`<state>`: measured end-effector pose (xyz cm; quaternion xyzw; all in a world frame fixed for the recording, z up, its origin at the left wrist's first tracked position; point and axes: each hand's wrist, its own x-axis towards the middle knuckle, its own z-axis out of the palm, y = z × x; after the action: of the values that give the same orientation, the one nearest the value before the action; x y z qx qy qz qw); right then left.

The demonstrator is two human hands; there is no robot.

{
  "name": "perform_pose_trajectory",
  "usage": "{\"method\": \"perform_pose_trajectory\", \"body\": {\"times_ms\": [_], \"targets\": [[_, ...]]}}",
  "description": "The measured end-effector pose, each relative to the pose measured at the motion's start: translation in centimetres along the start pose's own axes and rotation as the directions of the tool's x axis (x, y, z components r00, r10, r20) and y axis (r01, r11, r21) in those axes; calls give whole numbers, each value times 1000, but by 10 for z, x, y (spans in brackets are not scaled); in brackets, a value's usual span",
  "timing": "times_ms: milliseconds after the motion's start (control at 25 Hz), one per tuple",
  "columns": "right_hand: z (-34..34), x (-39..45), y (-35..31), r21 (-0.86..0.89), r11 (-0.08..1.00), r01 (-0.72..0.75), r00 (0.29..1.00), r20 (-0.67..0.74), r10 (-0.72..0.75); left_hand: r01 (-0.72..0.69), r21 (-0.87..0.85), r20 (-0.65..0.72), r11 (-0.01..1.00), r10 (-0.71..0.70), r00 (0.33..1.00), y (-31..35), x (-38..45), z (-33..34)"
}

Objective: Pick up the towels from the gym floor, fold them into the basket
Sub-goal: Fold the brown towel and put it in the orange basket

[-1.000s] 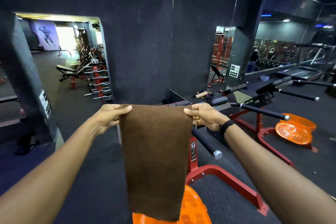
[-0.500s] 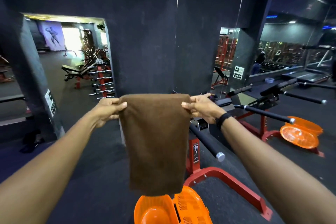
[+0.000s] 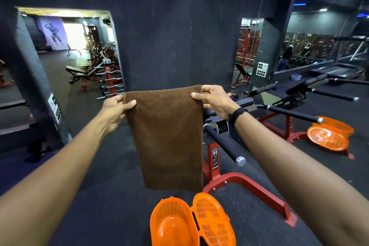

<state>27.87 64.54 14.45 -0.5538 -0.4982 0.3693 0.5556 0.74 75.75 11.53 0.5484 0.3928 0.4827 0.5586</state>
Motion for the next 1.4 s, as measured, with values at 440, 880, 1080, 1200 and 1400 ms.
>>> {"method": "perform_pose_trajectory", "body": {"times_ms": [440, 880, 1080, 1200, 1400], "targets": [[-13, 11, 22, -177, 977, 118, 955, -248, -160, -317, 199, -119, 927, 344, 932, 13, -9, 14], [-24, -15, 29, -133, 990, 53, 983, -169, -75, -236, 298, -16, 925, 251, 968, -5, -14, 7], [-39, -7, -20, -68, 996, 52, 996, -66, -57, -318, 132, 0, 939, 321, 947, 40, -8, 24], [-42, 0, -49, -8, 1000, 26, 999, 32, -26, -233, 116, 192, 966, 208, 959, 54, 0, 25], [-25, -31, 52, -60, 969, -240, 946, 208, 247, 154, 411, 284, 899, -287, 915, -20, -32, 2]]}}
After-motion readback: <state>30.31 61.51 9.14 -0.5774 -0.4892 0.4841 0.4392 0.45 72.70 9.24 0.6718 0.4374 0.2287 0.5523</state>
